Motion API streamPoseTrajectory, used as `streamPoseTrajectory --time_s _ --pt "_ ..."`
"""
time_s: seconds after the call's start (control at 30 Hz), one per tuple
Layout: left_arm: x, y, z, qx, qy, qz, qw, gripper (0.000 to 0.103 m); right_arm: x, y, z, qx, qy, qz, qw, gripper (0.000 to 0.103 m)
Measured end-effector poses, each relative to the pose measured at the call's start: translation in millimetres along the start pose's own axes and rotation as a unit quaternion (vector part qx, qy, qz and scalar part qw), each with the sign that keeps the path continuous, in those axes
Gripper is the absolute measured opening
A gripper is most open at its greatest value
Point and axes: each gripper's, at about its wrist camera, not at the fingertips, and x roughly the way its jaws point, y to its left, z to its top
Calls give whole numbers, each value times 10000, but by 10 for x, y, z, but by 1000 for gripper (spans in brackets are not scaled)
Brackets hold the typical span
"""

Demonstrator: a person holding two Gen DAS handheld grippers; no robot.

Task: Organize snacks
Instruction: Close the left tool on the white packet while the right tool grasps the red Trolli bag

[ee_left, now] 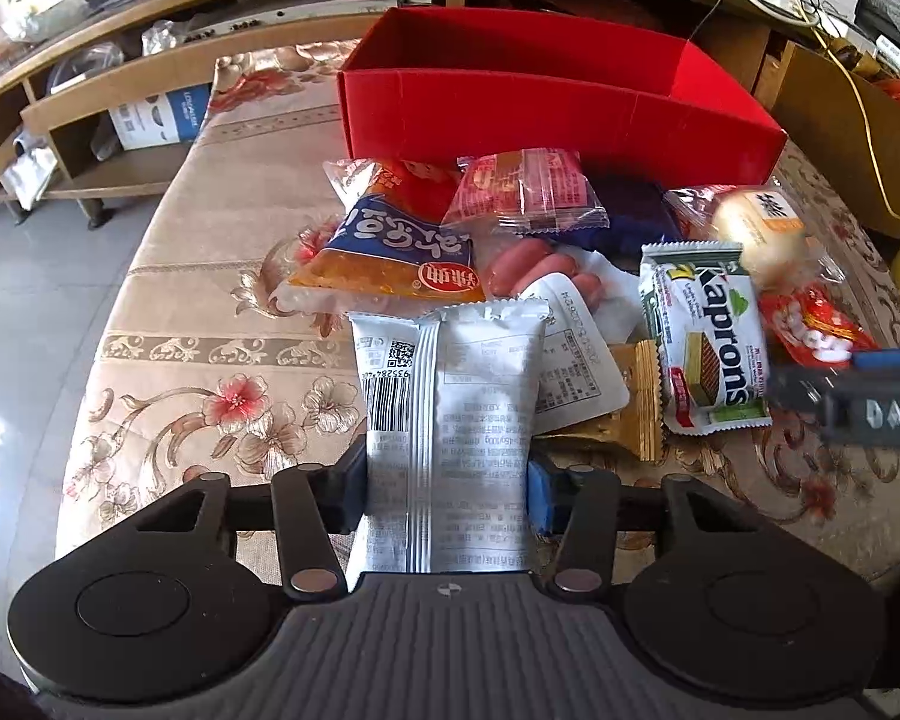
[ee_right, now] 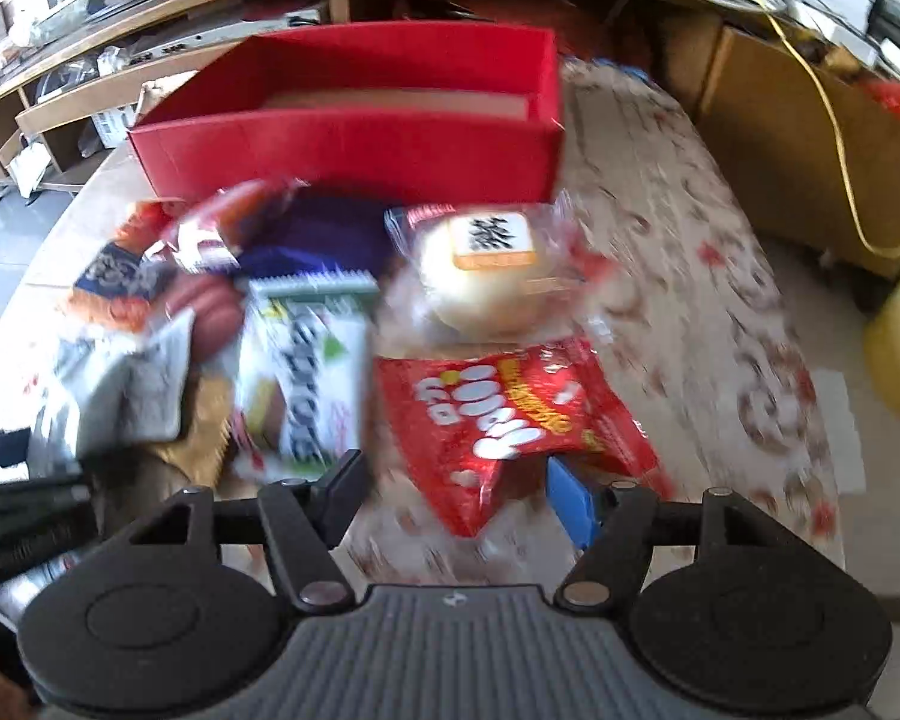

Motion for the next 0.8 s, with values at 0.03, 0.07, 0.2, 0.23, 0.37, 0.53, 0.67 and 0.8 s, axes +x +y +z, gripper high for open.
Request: streamPoseTrajectory --time_s 0.03,0.07,0.2,0.23,0.37,0.53,0.67,0.8 --pt "-2 16 0 -43 -1 -31 10000 56 12 13 42 25 -2 50 10000 72" --pt "-6 28 1 -68 1 -49 10000 56 19 24 66 22 -7 87 10000 72" --pt "-5 3 2 -15 0 -49 10000 56 121 63 118 -120 21 88 9999 70" --pt "-4 8 11 -37 9 -86 10000 56 109 46 110 -123 50 146 9998 66" --pt "3 28 27 -96 38 -150 9998 56 60 -88 -10 51 362 375 9986 58" --pt "13 18 41 -68 54 -223 9997 56 -82 -171 -11 50 333 481 9983 60" --pt "15 30 42 -103 61 -275 9996 56 -9 -345 206 516 325 390 9974 68" --pt "17 41 45 -155 76 -301 9994 57 137 -561 291 1404 606 636 9862 69"
